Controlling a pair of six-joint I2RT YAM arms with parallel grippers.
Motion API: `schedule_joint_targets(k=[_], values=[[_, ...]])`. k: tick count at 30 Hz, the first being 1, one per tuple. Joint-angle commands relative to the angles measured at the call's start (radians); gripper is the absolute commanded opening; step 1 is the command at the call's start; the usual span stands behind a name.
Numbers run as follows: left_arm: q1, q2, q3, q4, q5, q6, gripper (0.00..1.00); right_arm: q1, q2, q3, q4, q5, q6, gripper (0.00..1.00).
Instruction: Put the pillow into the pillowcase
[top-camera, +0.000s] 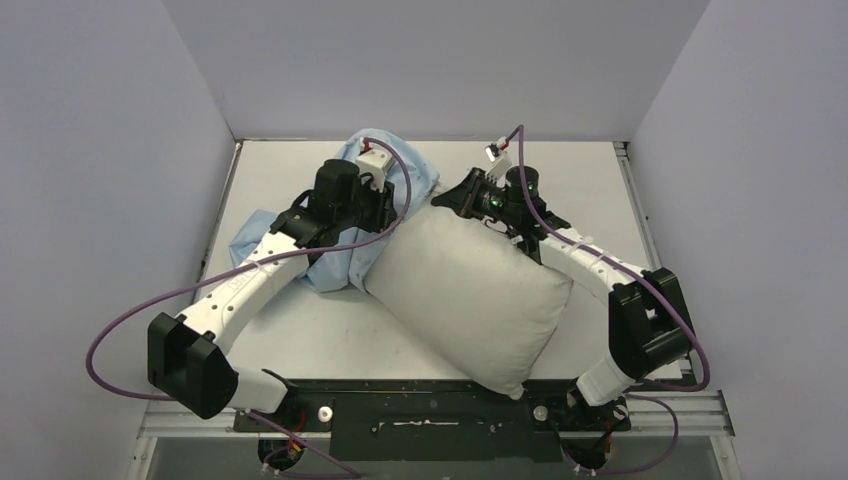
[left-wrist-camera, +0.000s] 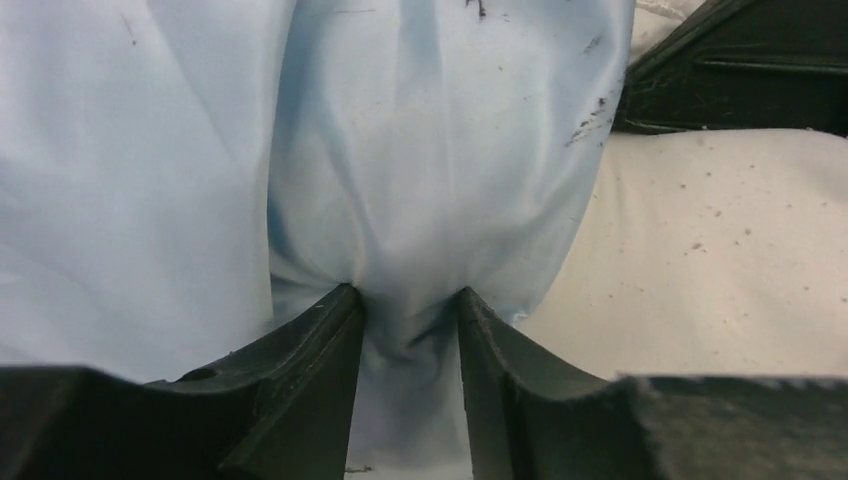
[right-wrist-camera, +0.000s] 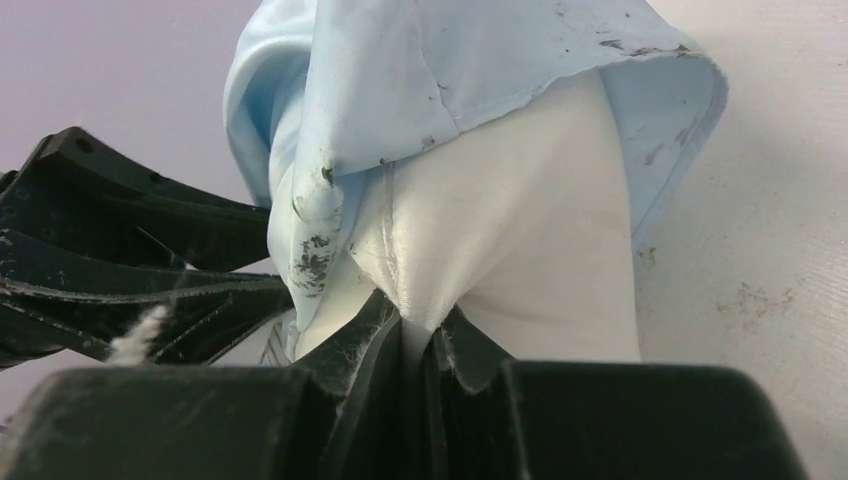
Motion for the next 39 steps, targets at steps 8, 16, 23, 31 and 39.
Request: schedule_joint_targets(k=[8,16,23,31,39], values=[[-0.174,-0.043,0.069,0.061,0.053,0.026,0.00,-0.035,-0.034,-0.110,0.241,0.124,0.112,0.00],[-0.249,-0.084,-0.009,0.187,0.160,-0.085,0.00,-0.088,-0.098,-0.216,0.289,0.240,0.151,0.00],[-0.248,0.002,0.020,0.131,0.040,-0.040,0.20,-0.137,-0.089,-0.219,0.280,0.278,0.104,0.02],[-0.190,-0.016,0.087,0.006,-0.100,-0.056,0.49,-0.206,-0.146,-0.070,-0.095,0.248,-0.132,0.58],[0.009,-0.101,-0.038,0.025,0.117,-0.154,0.49,-0.165,-0.248,0.098,-0.510,0.287,-0.411,0.75]])
